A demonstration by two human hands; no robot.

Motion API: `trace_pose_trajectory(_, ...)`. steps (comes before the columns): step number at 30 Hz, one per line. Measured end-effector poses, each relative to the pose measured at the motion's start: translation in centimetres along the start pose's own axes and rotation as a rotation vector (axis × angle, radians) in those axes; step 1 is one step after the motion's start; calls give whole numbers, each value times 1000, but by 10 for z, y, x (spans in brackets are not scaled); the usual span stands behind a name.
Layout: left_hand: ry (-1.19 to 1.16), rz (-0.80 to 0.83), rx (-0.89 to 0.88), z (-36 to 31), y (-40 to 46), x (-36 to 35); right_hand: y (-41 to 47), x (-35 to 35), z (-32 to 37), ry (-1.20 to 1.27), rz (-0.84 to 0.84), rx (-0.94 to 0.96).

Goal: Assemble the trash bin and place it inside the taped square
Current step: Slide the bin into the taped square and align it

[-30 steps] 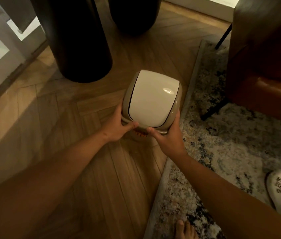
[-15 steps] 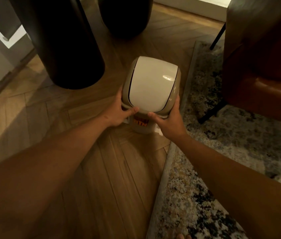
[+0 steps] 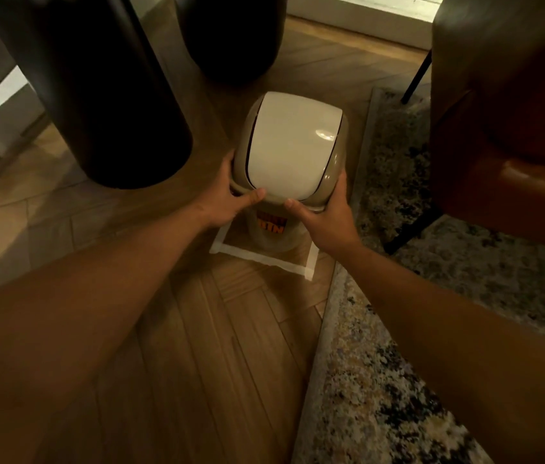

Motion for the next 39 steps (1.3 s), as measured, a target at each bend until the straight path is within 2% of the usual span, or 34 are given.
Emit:
trace_pose_trajectory(30,-29,6,13,-18,41,4,48,9,-18,-39,26,-23)
trace_pose_trajectory(35,-49,-21,24,-20,39,5,51,8,-18,-46,59,-36)
trace_pose_trajectory(39,10,-17,-6,-29,35,3,53,15,-17,-22,161,-98)
Point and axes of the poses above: each hand's wrist, its own y-axis towards the middle knuckle, its own x-axis out of the back of the hand, z = x × y, the point moved 4 cm from there along y, towards the middle knuckle, and after that the axes turned 10 degrees about x, right-handed, at the moved point
